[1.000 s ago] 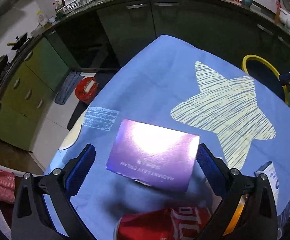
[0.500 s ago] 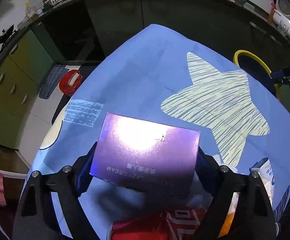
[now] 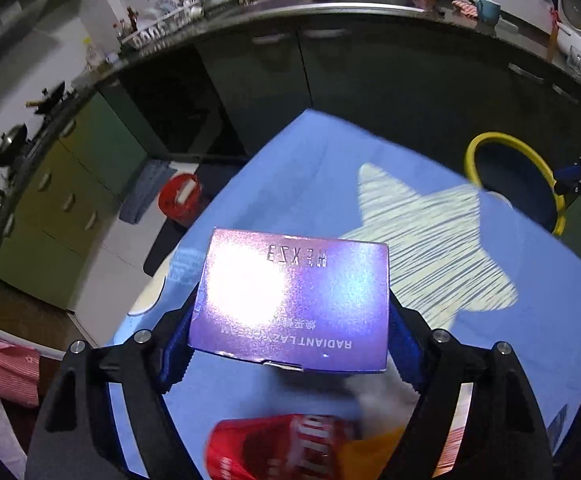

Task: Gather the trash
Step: 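Carry the purple box over the bin and open the left gripper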

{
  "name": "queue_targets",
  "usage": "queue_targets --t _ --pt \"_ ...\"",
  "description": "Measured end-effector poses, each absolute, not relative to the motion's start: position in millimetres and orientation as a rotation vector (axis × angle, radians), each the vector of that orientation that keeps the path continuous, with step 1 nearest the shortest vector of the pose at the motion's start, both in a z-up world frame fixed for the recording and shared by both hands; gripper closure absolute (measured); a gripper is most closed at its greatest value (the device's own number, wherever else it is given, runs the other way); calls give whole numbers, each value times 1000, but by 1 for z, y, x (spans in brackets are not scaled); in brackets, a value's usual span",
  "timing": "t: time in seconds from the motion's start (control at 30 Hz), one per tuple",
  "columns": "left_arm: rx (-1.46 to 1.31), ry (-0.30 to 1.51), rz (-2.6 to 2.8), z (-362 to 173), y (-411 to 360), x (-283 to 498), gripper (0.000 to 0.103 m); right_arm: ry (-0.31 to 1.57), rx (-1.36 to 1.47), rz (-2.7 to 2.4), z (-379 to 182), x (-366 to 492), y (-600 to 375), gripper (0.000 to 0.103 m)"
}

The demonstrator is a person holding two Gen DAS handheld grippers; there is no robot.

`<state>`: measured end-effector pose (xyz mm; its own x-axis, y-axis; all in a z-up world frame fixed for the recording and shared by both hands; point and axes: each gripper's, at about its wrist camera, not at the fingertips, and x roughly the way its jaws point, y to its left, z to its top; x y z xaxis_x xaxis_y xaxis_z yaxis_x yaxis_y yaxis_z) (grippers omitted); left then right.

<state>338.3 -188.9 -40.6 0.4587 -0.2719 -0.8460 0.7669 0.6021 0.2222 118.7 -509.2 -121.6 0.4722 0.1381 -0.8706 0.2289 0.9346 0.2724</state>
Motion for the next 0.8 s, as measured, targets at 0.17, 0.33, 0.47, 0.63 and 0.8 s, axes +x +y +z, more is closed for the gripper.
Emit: queue_targets --t 0.17,0.33,0.47,0.63,0.8 --pt "652 844 -803 -14 -247 284 23 1027 382 -92 -102 86 -523 59" --pt "670 849 -988 -13 -332 233 25 972 381 -143 -84 56 -541 59" --pt "711 894 -1107 -36 -404 204 25 945 394 -163 -78 37 -554 59" --pt "772 977 -1113 -87 -477 193 25 935 397 -189 -77 17 -566 59" --pt "797 1021 -1083 -128 -519 198 25 929 410 -220 -79 -2 -579 58"
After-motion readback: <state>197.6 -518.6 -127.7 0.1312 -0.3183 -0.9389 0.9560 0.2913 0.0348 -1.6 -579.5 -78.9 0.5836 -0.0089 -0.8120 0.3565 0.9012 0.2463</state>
